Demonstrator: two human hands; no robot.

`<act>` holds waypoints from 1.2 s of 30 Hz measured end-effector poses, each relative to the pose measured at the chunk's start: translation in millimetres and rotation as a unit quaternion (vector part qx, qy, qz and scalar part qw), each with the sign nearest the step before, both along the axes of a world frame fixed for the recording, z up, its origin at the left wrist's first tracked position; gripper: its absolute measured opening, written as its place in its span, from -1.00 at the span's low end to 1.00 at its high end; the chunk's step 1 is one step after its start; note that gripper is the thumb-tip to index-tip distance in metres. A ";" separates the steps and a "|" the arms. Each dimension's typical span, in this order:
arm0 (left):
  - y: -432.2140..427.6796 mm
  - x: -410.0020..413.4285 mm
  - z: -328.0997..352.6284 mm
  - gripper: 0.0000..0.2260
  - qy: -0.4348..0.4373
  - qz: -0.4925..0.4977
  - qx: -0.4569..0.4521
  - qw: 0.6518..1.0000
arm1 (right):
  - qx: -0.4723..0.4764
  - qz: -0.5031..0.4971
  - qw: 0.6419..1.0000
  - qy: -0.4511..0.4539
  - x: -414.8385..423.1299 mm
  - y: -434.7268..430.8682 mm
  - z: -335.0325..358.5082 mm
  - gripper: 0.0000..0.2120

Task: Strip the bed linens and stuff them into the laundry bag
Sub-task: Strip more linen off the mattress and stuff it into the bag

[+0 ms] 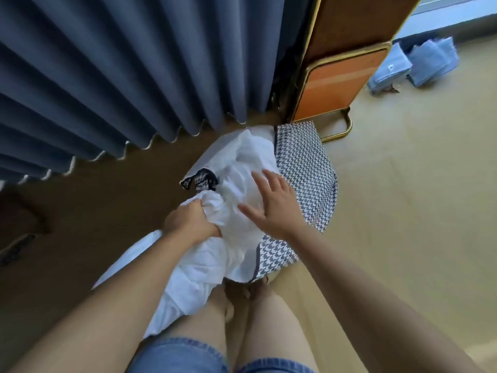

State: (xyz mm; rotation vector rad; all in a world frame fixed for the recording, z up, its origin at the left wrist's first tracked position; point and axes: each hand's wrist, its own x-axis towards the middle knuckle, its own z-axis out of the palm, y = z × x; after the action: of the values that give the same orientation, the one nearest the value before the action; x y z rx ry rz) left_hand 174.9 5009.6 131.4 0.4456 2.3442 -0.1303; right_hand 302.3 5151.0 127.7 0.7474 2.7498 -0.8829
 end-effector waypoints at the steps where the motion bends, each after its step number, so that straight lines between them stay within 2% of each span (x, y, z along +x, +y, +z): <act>1: 4.4 -4.8 -12.0 -0.29 -0.001 0.021 -0.025 0.999 | -0.020 -0.031 0.999 -0.019 -0.1 6.1 -17.5 -0.24; 4: 23.7 -14.6 -47.4 -0.27 -0.019 0.058 -0.074 0.995 | -0.032 -0.079 0.988 -0.125 1.8 22.2 -73.9 -0.40; 6: 33.4 -21.1 -73.3 -0.27 -0.025 0.065 -0.086 0.994 | -0.103 -0.098 0.973 -0.184 -5.6 26.8 -109.5 -0.49; 8: 37.4 -27.1 -98.3 -0.28 -0.040 0.081 -0.096 0.991 | -0.217 -0.155 0.950 -0.165 -17.5 21.5 -139.3 -0.62; 9: 37.9 -30.2 -108.5 -0.28 -0.050 0.092 -0.104 0.989 | -0.249 -0.185 0.940 -0.144 -24.3 18.0 -151.3 -0.66; 11: 36.4 -38.5 -127.4 -0.26 -0.061 0.112 -0.113 0.985 | -0.272 -0.194 0.932 -0.139 -32.9 13.7 -176.3 -0.61; 14: 32.9 -50.9 -155.1 -0.24 -0.071 0.135 -0.117 0.981 | -0.242 -0.097 0.936 -0.237 -43.9 19.1 -201.4 -0.52; 17: 30.9 -61.8 -177.2 -0.22 -0.077 0.147 -0.126 0.978 | -0.198 0.009 0.919 -0.341 -54.4 16.4 -226.7 -0.48; 22: 22.9 -77.6 -198.6 -0.17 -0.083 0.144 -0.147 0.975 | -0.174 -0.035 0.892 -0.415 -70.9 -11.2 -259.3 -0.24; 24: 19.8 -86.0 -205.5 -0.17 -0.080 0.135 -0.146 0.977 | -0.165 -0.007 0.896 -0.412 -79.5 -14.4 -272.3 -0.29; 28: 18.7 -104.4 -219.8 -0.19 -0.064 0.080 -0.147 0.984 | -0.097 0.159 0.886 -0.424 -101.6 -2.6 -301.6 -0.46; 31: 21.5 -111.0 -233.5 -0.23 -0.059 0.052 -0.156 0.985 | -0.031 0.203 0.868 -0.451 -113.9 11.4 -322.5 -0.46; 33: 24.5 -112.4 -243.9 -0.20 -0.066 0.039 -0.167 0.983 | 0.005 0.234 0.866 -0.442 -116.5 17.5 -334.7 -0.57; 34: 26.4 -111.7 -247.8 -0.21 -0.071 0.033 -0.173 0.982 | 0.016 0.250 0.871 -0.422 -115.2 18.9 -337.1 -0.64; 36: 31.4 -109.0 -252.4 -0.25 -0.078 0.025 -0.182 0.980 | -0.018 0.185 0.911 -0.368 -108.1 24.1 -333.4 -0.71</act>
State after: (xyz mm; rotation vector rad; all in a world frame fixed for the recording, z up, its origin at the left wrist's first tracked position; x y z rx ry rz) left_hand 65.9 5041.0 -120.9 0.2069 2.1144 -0.4755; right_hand 194.1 5175.1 -205.7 0.4032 2.0814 -0.4385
